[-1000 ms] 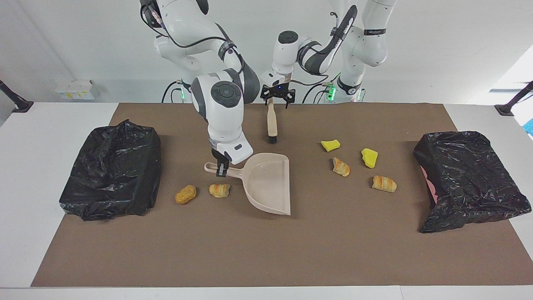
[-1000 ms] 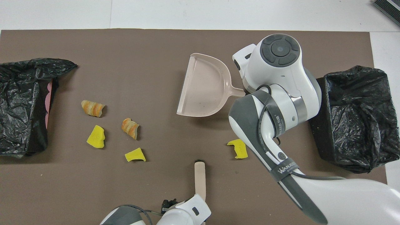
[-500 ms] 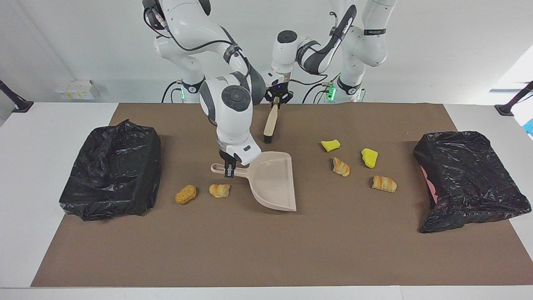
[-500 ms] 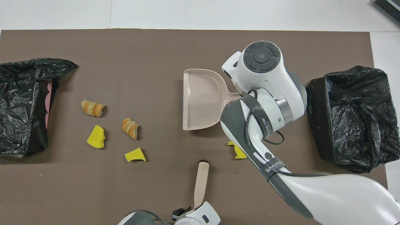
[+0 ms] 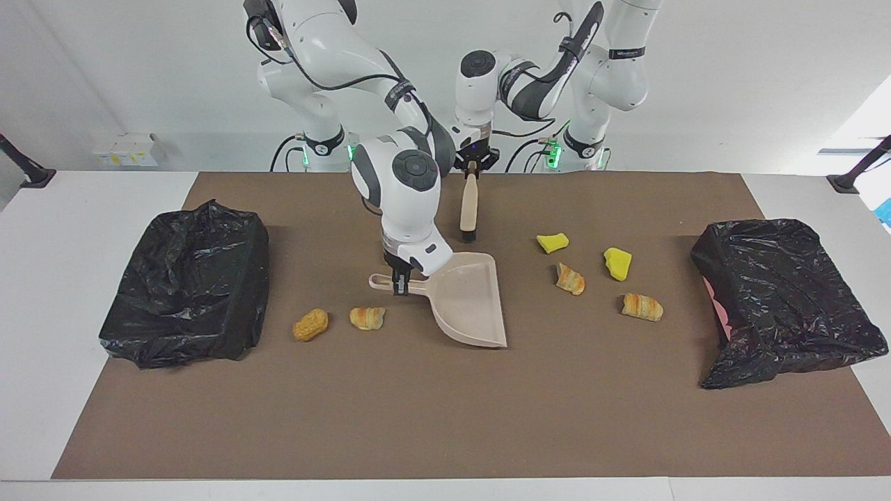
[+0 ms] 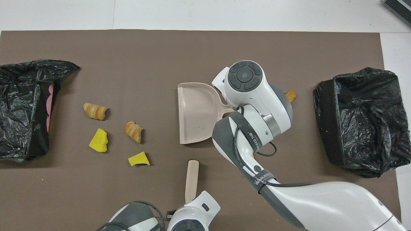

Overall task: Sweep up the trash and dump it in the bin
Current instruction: 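Grasp the beige brush handle with the left gripper, then move the brush with the left gripper behind the sponge pieces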

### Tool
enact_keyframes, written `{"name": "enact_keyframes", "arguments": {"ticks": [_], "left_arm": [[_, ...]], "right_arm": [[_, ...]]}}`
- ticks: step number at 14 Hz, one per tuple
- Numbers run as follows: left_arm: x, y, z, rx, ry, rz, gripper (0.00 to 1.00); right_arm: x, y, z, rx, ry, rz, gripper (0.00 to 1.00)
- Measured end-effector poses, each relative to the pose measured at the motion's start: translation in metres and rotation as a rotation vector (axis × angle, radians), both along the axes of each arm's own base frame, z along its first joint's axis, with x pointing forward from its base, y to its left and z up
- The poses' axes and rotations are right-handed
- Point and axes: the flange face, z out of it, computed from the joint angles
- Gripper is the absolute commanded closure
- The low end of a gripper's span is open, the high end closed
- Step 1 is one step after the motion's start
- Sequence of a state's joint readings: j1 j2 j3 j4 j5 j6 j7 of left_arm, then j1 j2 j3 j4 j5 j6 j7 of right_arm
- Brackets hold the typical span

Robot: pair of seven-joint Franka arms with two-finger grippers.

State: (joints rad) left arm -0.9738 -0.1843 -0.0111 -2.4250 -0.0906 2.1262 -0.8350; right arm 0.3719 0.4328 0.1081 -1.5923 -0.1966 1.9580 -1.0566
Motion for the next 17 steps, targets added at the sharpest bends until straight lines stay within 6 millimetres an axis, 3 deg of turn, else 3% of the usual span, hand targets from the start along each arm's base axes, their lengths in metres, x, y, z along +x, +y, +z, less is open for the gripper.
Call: {"name": "enact_keyframes", "arguments": {"ticks": [2, 4, 7, 9, 14, 17], "left_arm": [[0.030, 0.023, 0.011, -0.007, 0.006, 0.017, 1.00], [0.068, 0.059, 0.026, -0.038, -0.005, 0.027, 1.00], [0.125, 0.129, 0.045, -0.059, 0.006, 0.026, 1.00], [0.153, 0.177, 0.044, -0.075, 0.013, 0.006, 1.00], [0.200, 0.279, 0.034, -0.075, -0.033, -0.067, 1.00], [0.213, 0.331, 0.031, -0.037, -0.062, -0.043, 1.00]], "right_arm": [[-0.001, 0.002, -0.006, 0.010, -0.008, 0.059, 1.00], [-0.001, 0.003, -0.009, 0.015, -0.016, 0.079, 1.00], [-0.005, 0.001, -0.013, 0.006, -0.006, 0.082, 1.00], [-0.011, -0.002, -0.018, -0.002, 0.004, 0.055, 1.00], [-0.018, 0.001, -0.017, -0.006, 0.000, -0.005, 1.00], [-0.022, 0.004, -0.017, -0.011, 0.001, -0.042, 1.00]]}}
